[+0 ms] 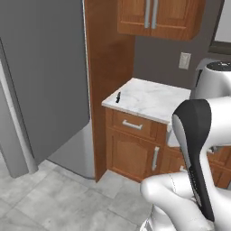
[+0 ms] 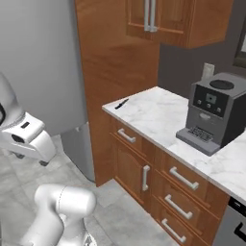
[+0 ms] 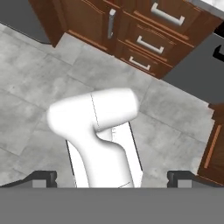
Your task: Retrieve the butter from the fridge and place it on a plate on the dining table. Then retrieve the butter knife by the fridge and place it near the plate.
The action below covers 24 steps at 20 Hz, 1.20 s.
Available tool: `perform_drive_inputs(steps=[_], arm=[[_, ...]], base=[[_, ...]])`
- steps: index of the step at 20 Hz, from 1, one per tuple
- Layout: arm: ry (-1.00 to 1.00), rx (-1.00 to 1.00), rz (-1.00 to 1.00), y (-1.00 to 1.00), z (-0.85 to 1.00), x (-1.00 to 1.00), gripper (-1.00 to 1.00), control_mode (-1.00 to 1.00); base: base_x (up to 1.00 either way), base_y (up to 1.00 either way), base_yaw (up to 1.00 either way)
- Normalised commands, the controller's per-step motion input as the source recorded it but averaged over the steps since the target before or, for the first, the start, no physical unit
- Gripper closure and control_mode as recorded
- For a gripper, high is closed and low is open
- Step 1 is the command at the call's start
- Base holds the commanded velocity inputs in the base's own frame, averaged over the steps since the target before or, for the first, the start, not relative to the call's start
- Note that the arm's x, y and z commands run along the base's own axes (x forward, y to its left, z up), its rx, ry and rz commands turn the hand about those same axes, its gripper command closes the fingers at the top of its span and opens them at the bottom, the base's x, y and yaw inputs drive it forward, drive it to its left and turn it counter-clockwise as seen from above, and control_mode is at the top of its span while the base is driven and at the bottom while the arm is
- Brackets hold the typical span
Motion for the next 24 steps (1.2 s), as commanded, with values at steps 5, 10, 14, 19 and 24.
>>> perform_drive_inputs(steps=[5, 10, 14, 19, 24], arm=[[0.00, 0.00, 0.00, 0.00, 0.00, 0.00, -1.00, 1.00], [0.00, 0.00, 0.00, 0.00, 0.00, 0.00, -1.00, 1.00], [0.00, 0.00, 0.00, 0.00, 0.00, 0.00, -1.00, 1.00], [0.00, 0.00, 0.00, 0.00, 0.00, 0.00, -1.00, 1.00], [0.00, 0.00, 0.00, 0.00, 0.00, 0.00, -1.00, 1.00]], base=[[0.55, 0.05, -0.05], [0.90, 0.00, -0.06], [0.88, -0.02, -0.02], [0.68, 0.00, -0.01], [0.66, -0.11, 0.00]])
